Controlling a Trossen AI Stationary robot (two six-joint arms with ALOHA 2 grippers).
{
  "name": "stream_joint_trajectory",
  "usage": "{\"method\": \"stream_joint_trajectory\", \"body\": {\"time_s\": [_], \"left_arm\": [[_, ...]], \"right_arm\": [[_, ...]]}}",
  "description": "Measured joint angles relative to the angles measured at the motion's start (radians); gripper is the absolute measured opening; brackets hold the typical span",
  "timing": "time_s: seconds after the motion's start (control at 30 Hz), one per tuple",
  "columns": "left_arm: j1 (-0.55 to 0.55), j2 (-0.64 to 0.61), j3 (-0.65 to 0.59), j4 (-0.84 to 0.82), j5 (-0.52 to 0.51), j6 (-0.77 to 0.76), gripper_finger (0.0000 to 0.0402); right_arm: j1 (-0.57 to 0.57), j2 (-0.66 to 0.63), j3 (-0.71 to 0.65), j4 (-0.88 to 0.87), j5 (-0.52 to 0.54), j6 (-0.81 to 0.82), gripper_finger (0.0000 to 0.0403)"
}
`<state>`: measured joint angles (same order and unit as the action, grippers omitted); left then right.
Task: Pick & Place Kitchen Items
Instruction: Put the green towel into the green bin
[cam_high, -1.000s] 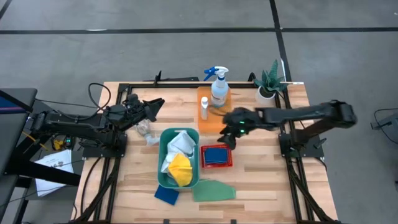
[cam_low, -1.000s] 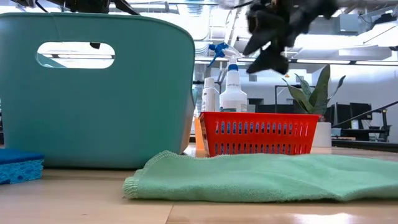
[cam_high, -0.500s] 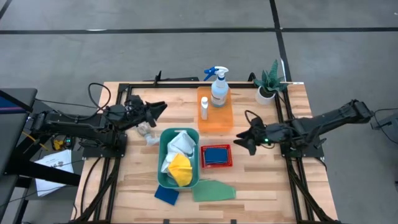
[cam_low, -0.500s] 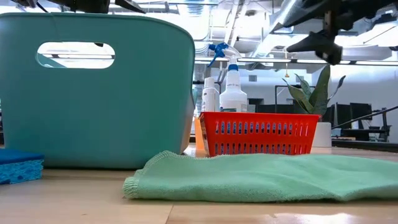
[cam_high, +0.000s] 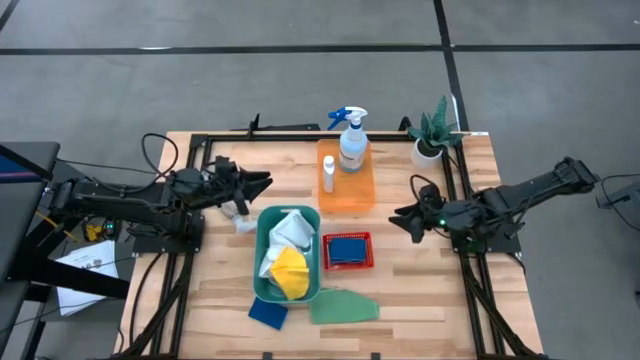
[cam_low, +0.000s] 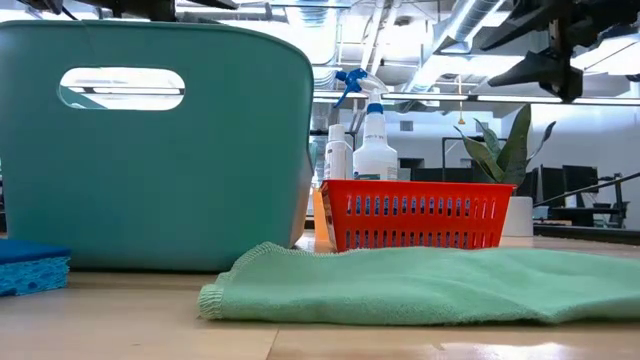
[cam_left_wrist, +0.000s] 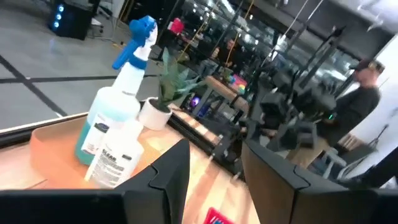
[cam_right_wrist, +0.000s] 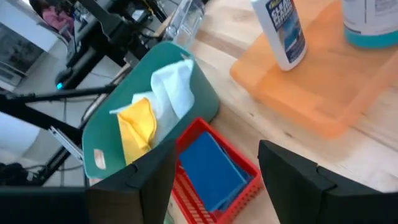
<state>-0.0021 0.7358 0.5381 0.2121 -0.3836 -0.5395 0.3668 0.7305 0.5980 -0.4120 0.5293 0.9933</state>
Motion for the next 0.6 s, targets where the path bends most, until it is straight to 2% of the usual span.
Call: {"method": "stream_joint_trajectory", "body": {"time_s": [0.23, 0.43, 0.6], "left_arm": [[-0.049, -0.011, -0.001, 0.189, -0.048, 0.005, 0.0143], [-0.078, -0.010, -0.001, 0.367, -0.161, 0.148, 0.0143], [-0.078, -0.010, 0.000, 0.457, -0.239, 0.175, 0.0143]], "right_arm": [[0.004, -0.001, 0.000, -0.018, -0.010, -0.046, 0.0219], [0.007, -0.032, 0.000, -0.025, -0.073, -0.050, 0.0219], [0.007, -0.024, 0.001, -0.022, -0.165, -0.033, 0.0219]]}}
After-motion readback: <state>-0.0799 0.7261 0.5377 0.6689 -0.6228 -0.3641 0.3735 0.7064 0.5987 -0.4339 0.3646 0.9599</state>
